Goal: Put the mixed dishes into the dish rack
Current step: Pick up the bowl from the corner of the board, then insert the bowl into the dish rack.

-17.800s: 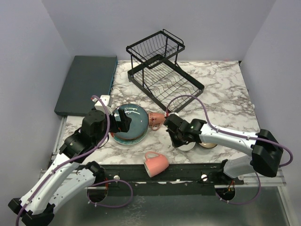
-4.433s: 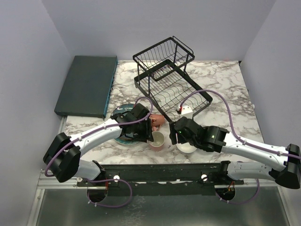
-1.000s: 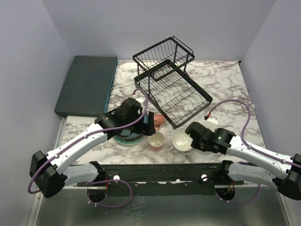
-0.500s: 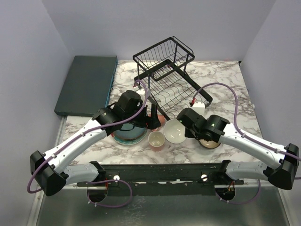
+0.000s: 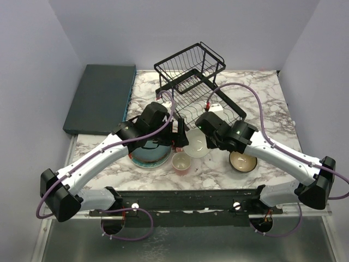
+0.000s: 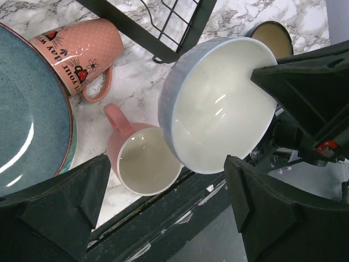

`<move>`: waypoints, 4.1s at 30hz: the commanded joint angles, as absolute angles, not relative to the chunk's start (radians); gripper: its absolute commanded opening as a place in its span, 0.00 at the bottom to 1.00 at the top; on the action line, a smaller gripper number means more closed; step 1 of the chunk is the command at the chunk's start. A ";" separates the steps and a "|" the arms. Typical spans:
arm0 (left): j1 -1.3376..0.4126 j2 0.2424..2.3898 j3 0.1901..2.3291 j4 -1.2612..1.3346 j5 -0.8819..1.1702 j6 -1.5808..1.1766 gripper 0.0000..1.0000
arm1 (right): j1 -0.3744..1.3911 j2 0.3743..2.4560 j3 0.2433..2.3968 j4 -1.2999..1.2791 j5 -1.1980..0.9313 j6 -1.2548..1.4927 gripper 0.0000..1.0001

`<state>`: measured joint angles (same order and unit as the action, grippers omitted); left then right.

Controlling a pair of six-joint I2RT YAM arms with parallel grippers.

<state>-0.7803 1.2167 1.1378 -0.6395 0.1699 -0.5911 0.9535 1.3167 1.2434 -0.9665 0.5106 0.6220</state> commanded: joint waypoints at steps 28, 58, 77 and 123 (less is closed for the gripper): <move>-0.773 1.321 1.232 -0.716 -0.021 -0.617 0.53 | 0.980 1.473 1.498 -0.953 0.492 0.493 0.00; -0.712 1.206 1.126 -0.671 -0.008 -0.602 0.00 | 1.005 1.365 1.402 -0.757 0.349 0.415 0.66; -0.459 1.028 1.016 -0.585 0.361 -0.592 0.00 | 0.807 1.274 1.340 -0.522 -0.172 0.437 0.96; -0.337 0.920 0.901 -0.350 0.624 -0.750 0.00 | 0.732 1.191 0.988 0.102 -0.572 0.849 0.91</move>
<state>-0.3424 0.9493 0.9001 -0.4217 0.5869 -0.7261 0.7353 1.1912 1.0061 0.0204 -0.5209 0.8200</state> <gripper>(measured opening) 0.067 0.930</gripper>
